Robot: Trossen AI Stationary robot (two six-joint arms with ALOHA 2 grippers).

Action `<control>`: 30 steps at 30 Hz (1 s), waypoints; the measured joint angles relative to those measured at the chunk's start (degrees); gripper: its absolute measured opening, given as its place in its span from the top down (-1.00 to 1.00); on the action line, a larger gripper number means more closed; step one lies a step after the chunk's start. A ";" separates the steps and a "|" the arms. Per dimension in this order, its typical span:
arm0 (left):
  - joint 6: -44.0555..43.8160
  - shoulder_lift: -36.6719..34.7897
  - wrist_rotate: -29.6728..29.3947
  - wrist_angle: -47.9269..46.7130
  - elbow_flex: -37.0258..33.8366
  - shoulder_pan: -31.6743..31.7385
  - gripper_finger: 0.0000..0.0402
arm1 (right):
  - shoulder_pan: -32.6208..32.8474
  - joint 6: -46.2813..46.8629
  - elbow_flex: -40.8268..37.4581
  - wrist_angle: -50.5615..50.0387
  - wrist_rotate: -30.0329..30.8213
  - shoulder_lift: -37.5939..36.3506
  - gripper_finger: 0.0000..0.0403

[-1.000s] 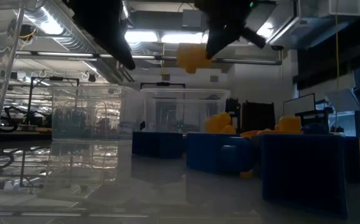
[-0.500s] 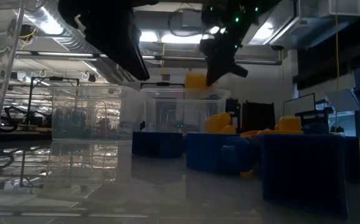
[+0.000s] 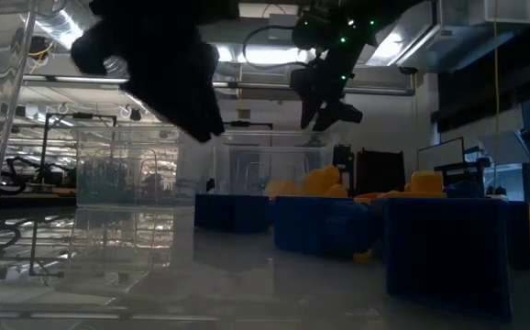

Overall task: Sort blocks
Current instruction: Put the blue game piece into the bottom transparent bin

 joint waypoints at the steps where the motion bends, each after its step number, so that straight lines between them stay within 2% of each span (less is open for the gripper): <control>1: 0.80 0.67 0.00 0.05 0.00 0.01 0.02 | 0.15 0.00 0.00 -0.11 0.51 0.00 0.00; 11: 4.53 5.72 0.25 1.73 0.00 1.20 0.02 | 2.51 -0.04 0.00 -0.38 2.11 -2.88 0.04; 18: 4.42 5.99 0.31 1.25 -0.02 1.66 0.02 | 4.88 0.04 0.00 -0.50 2.01 -5.82 0.09; 30: 6.94 9.17 -0.17 2.04 0.00 1.66 0.02 | 14.05 1.37 0.00 -0.61 2.09 -11.45 0.10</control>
